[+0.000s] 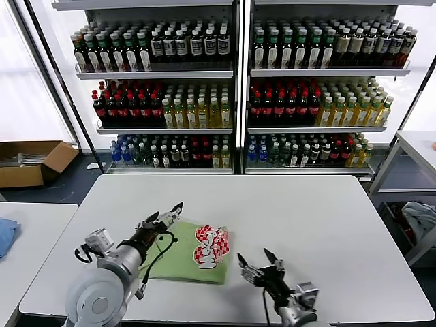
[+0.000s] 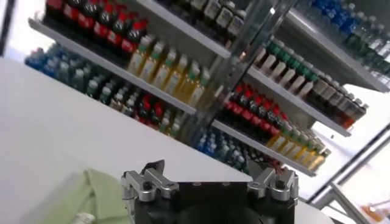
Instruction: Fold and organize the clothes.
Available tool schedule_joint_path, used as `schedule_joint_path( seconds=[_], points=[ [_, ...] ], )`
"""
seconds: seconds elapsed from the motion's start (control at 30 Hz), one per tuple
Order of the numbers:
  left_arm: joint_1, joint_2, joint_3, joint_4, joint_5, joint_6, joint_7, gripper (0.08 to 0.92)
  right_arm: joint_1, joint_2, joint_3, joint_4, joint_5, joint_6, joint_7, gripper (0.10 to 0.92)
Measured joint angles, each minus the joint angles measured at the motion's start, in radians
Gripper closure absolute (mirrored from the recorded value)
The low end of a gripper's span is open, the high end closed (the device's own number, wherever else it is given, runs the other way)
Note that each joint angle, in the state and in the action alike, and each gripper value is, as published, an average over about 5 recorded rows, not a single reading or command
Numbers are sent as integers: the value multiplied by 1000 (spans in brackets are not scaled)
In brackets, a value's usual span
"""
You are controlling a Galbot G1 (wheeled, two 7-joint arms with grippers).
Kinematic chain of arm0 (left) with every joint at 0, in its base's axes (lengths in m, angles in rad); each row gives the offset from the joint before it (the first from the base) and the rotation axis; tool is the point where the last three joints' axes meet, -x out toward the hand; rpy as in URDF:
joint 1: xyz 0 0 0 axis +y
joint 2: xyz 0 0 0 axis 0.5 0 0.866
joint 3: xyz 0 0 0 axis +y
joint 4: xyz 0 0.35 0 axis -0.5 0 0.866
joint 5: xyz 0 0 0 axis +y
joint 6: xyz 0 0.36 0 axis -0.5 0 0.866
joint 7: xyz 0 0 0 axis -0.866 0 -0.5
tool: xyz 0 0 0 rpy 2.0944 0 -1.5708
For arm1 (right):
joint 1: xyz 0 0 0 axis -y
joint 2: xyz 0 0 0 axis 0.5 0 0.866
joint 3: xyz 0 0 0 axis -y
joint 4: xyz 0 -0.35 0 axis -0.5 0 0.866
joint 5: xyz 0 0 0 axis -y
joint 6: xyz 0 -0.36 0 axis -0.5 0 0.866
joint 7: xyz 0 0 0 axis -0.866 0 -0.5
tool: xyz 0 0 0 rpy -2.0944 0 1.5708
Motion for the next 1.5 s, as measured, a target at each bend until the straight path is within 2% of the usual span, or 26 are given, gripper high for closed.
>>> schedule_joint_path(
  seconds=[0.2,0.7,1.03,1.5],
  points=[
    [36,-2,-42,-13,82,-9,51,177,109,26,-110,-80,27,-71,45,229],
    [82,-16,-88,-18,161,-18,97,177,225,-18,-203,-154,76,-146,73,649],
    [90,-40,-92,-22,178,-18,103,177,227,-86,-183,-135,1,-161,26,904],
    [99,-71,-96,-23,205,-19,107,177,154,-269,-9,-77,-48,-159,-108,919]
  ],
)
